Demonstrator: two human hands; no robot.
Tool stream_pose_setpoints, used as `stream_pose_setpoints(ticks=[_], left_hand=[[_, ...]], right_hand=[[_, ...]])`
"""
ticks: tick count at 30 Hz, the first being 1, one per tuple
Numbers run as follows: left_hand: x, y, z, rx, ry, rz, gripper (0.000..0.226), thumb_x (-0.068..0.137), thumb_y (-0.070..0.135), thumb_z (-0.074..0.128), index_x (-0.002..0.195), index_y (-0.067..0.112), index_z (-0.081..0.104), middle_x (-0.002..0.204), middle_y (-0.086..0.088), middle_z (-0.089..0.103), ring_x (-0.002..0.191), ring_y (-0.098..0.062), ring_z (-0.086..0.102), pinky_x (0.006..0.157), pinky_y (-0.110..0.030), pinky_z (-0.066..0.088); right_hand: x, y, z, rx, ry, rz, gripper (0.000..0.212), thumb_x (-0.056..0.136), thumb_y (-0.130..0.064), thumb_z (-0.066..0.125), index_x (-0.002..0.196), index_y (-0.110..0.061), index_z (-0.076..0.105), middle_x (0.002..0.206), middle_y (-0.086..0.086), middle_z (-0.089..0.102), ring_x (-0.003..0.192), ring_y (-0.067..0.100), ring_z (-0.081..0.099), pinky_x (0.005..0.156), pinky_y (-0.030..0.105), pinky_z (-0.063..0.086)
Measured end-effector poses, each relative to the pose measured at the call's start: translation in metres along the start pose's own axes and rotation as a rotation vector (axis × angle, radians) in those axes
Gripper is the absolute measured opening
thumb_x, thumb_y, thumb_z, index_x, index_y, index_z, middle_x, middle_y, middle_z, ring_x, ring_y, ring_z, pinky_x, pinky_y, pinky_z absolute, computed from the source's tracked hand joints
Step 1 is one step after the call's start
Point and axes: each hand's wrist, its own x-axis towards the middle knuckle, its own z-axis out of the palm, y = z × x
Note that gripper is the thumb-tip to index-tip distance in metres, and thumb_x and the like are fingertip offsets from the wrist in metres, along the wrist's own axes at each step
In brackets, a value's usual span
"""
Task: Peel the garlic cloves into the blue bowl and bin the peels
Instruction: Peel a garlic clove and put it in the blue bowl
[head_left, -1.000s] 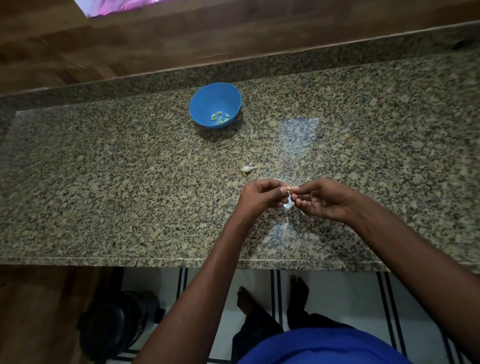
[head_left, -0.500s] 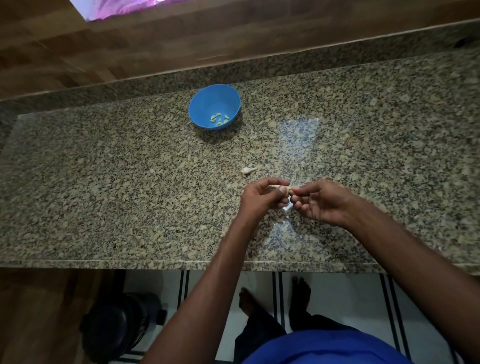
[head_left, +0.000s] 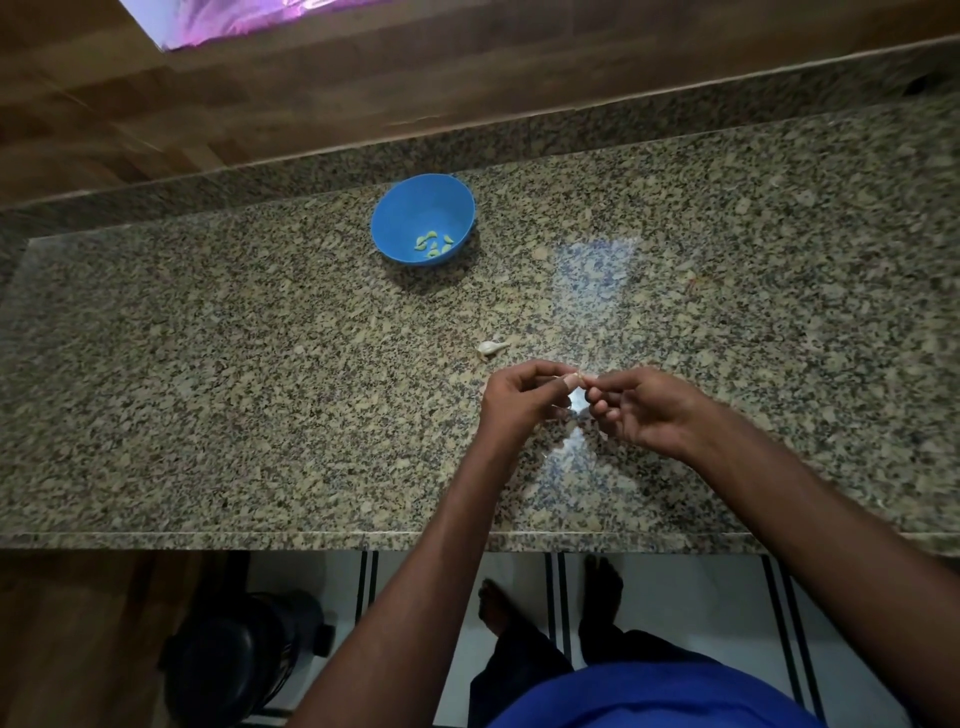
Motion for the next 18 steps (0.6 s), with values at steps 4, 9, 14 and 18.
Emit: stream_pose_setpoints(ticks=[4, 9, 14, 18], left_hand=[[0.006, -0.002, 0.000, -0.124, 0.037, -0.058, 0.009, 0.092, 0.006, 0.073, 0.100, 0.003, 0.075, 0.084, -0.011, 0.073, 0.074, -0.019, 0.067, 0.072, -0.030, 0.059], [0.018, -0.002, -0.001, -0.130, 0.049, -0.079, 0.009, 0.095, 0.001, 0.067, 0.103, -0.001, 0.070, 0.085, -0.015, 0.073, 0.072, -0.022, 0.069, 0.072, -0.031, 0.061], [0.044, 0.001, -0.001, 0.130, 0.112, -0.012, 0.009, 0.094, 0.014, 0.073, 0.092, 0.005, 0.073, 0.080, -0.011, 0.072, 0.067, -0.016, 0.067, 0.059, -0.023, 0.054], [0.077, 0.006, 0.005, 0.372, 0.205, 0.062, 0.009, 0.091, 0.019, 0.077, 0.088, 0.011, 0.075, 0.082, 0.000, 0.075, 0.072, -0.010, 0.070, 0.067, -0.020, 0.056]], right_hand=[[0.002, -0.001, 0.000, -0.030, 0.013, -0.029, 0.010, 0.097, -0.004, 0.057, 0.101, 0.000, 0.065, 0.073, 0.004, 0.062, 0.058, 0.010, 0.052, 0.045, 0.017, 0.046], [0.005, 0.002, -0.004, -0.160, 0.087, -0.076, 0.010, 0.096, -0.008, 0.056, 0.090, -0.004, 0.064, 0.071, 0.006, 0.063, 0.055, 0.013, 0.055, 0.044, 0.020, 0.045], [0.008, 0.005, -0.007, -0.585, 0.334, -0.377, 0.020, 0.097, -0.008, 0.060, 0.082, 0.001, 0.069, 0.071, 0.016, 0.069, 0.045, 0.016, 0.058, 0.042, 0.023, 0.043], [0.014, 0.005, -0.014, -0.832, 0.427, -0.537, 0.019, 0.094, -0.016, 0.071, 0.076, -0.011, 0.071, 0.069, 0.005, 0.073, 0.052, 0.012, 0.068, 0.048, 0.024, 0.053]])
